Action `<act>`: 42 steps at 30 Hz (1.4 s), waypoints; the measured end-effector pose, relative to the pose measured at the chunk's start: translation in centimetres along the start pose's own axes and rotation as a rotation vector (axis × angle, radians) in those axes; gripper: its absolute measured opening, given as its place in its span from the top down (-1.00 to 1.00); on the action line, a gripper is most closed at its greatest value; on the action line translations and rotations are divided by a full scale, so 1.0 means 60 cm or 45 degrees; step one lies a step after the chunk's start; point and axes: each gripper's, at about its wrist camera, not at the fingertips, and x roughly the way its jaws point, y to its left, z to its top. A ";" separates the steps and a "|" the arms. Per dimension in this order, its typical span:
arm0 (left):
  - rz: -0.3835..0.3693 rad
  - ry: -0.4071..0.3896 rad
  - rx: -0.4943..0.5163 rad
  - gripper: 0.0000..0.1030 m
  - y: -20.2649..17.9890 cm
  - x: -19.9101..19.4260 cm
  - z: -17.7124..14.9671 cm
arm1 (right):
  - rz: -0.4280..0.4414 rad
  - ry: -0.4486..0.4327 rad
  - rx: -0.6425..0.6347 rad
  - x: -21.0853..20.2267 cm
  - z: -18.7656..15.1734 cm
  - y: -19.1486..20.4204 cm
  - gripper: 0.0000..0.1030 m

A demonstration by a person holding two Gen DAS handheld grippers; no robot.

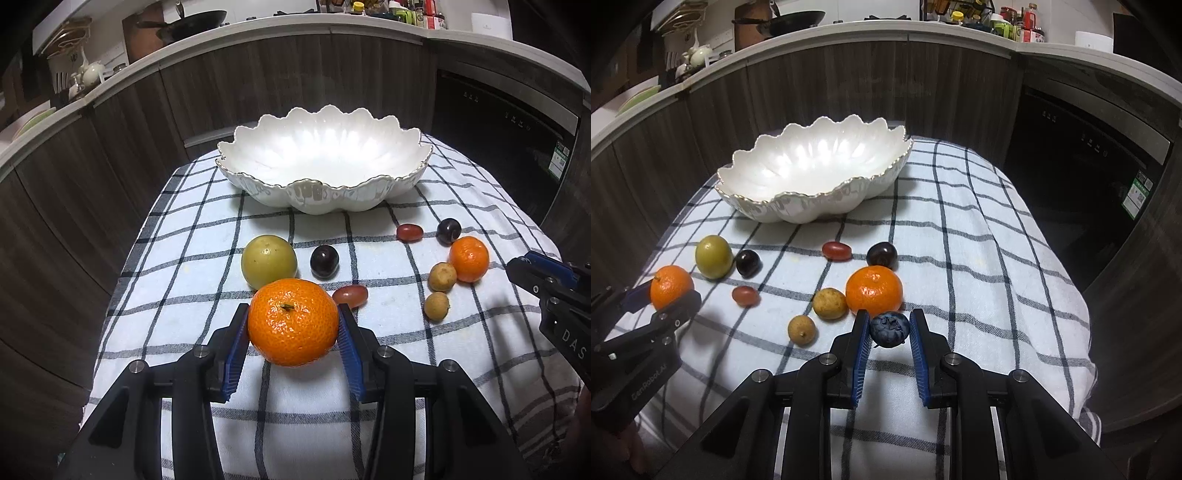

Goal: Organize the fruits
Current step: 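Close the right gripper on the blueberry while the left gripper grasps the mandarin, then lift the blueberry and mandarin and carry both over the white bowl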

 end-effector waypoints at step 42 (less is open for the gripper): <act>0.016 -0.074 -0.123 0.13 0.073 -0.013 0.161 | 0.111 -0.174 -0.135 -0.013 0.178 0.048 0.55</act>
